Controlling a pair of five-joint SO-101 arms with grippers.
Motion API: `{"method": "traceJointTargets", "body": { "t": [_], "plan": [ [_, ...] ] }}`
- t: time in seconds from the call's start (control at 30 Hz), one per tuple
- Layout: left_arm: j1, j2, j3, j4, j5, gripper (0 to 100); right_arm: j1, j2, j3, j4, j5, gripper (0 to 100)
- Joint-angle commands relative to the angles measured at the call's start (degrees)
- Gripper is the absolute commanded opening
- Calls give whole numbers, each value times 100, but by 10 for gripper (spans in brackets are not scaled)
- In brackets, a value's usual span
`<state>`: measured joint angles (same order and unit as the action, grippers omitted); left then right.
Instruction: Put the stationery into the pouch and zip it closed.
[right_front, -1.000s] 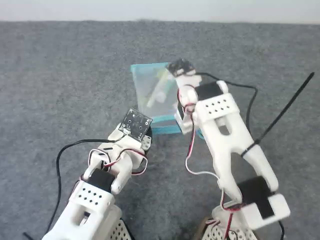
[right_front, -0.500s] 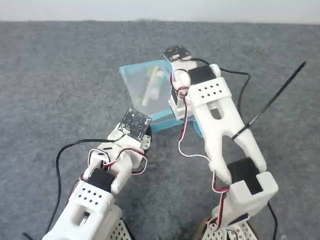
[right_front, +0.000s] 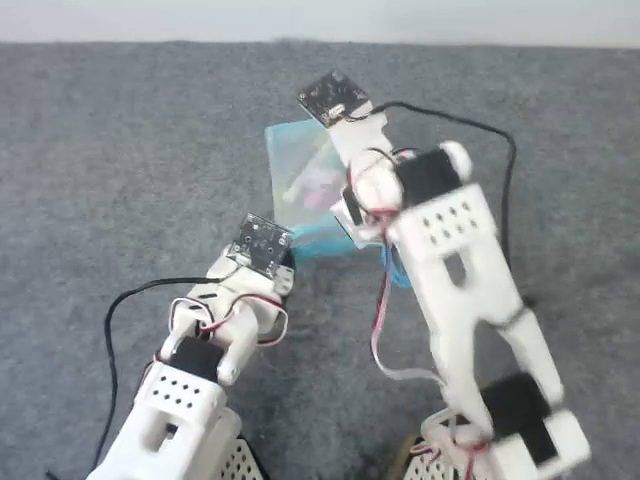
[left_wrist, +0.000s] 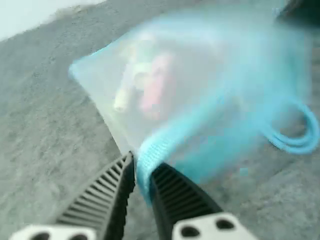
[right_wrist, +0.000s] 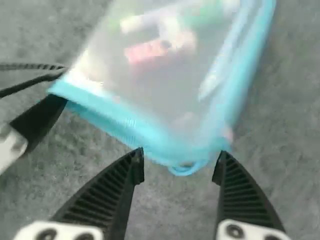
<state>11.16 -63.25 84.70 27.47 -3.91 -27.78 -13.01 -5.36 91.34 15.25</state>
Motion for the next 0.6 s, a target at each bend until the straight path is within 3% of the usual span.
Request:
{"method": "traceJointTargets", "body": {
  "t": [0.0, 0.37, 0.57],
  "plan": [
    [-448, -53, -207, -193, 325, 12, 84, -796, 738, -312, 202, 217],
    [-448, -53, -189, -158, 308, 12, 92, -2220, 4484, -2765, 176, 217],
    [-448, -53, -189, -158, 308, 12, 101, -2695, 5565, -3662, 220, 217]
  ]
}}
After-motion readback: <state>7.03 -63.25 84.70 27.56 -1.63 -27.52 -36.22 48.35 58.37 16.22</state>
